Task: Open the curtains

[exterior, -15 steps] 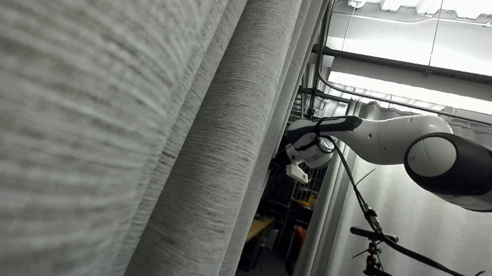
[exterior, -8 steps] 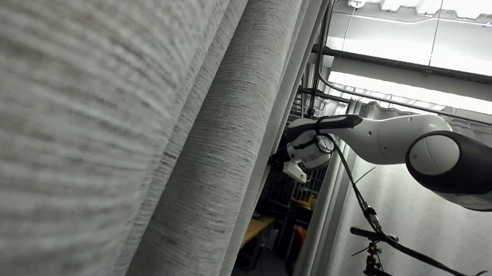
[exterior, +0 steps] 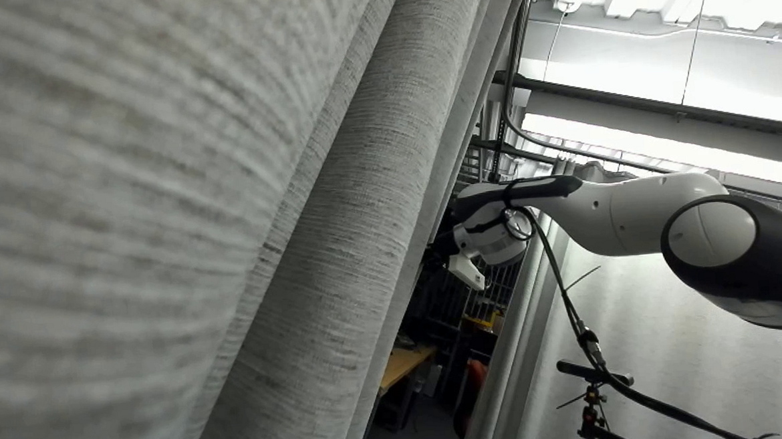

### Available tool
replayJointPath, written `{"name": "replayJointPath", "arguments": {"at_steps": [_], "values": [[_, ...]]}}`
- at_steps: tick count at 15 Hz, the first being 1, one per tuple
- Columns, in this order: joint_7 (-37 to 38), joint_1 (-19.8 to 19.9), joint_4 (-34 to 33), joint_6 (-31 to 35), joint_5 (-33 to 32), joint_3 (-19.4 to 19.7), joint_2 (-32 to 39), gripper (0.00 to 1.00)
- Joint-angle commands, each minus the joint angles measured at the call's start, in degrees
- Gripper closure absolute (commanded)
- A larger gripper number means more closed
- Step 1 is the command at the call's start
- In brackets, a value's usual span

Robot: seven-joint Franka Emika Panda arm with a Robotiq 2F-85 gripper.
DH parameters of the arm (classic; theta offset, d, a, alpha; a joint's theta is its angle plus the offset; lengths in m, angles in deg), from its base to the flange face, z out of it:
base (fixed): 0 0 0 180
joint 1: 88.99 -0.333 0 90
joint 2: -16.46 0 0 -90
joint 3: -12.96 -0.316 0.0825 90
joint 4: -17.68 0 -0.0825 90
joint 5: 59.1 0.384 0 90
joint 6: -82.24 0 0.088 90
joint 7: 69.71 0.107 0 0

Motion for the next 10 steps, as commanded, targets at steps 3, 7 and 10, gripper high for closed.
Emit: {"name": "replayJointPath", "arguments": {"at_steps": [3, 7, 10], "values": [[5.0, -2.7, 12.9, -9.6, -6.8, 1.4, -10.7, 1.00], [12.5, -5.7, 21.0, -16.5, -16.6, 1.9, -18.5, 1.00], [15.4, -8.4, 28.3, -18.6, -21.8, 1.6, -25.1, 1.00]]}}
